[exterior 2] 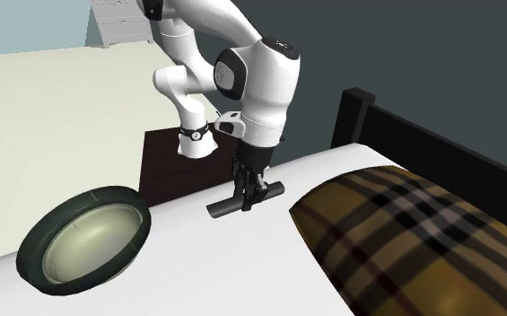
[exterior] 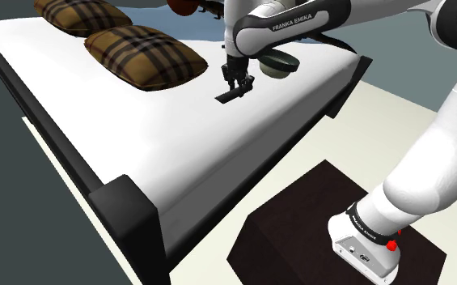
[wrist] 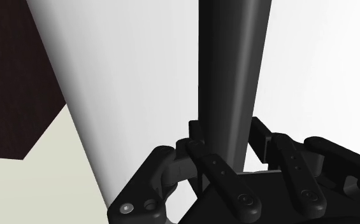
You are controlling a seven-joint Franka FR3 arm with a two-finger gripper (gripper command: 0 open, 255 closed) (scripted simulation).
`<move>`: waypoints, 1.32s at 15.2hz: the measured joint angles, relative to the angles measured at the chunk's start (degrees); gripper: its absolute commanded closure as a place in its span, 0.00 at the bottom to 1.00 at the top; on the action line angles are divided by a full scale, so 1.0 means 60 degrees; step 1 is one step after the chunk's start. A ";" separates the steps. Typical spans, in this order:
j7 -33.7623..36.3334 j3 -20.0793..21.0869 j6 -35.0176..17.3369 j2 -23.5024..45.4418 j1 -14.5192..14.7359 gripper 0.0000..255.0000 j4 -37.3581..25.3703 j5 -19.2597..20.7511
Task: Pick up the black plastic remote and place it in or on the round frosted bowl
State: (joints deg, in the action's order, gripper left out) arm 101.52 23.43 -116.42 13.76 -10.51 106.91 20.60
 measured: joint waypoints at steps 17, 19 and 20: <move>-0.0532 0.0102 0.1535 -0.0557 -0.0036 1.00 -0.0984 -0.0453; -0.0616 0.0107 0.1780 -0.0595 -0.0038 1.00 -0.1208 -0.0491; -0.0638 0.0116 0.1899 -0.0623 -0.0030 1.00 -0.1302 -0.0513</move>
State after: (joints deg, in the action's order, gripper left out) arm 97.69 24.12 -105.02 10.02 -10.69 99.09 17.52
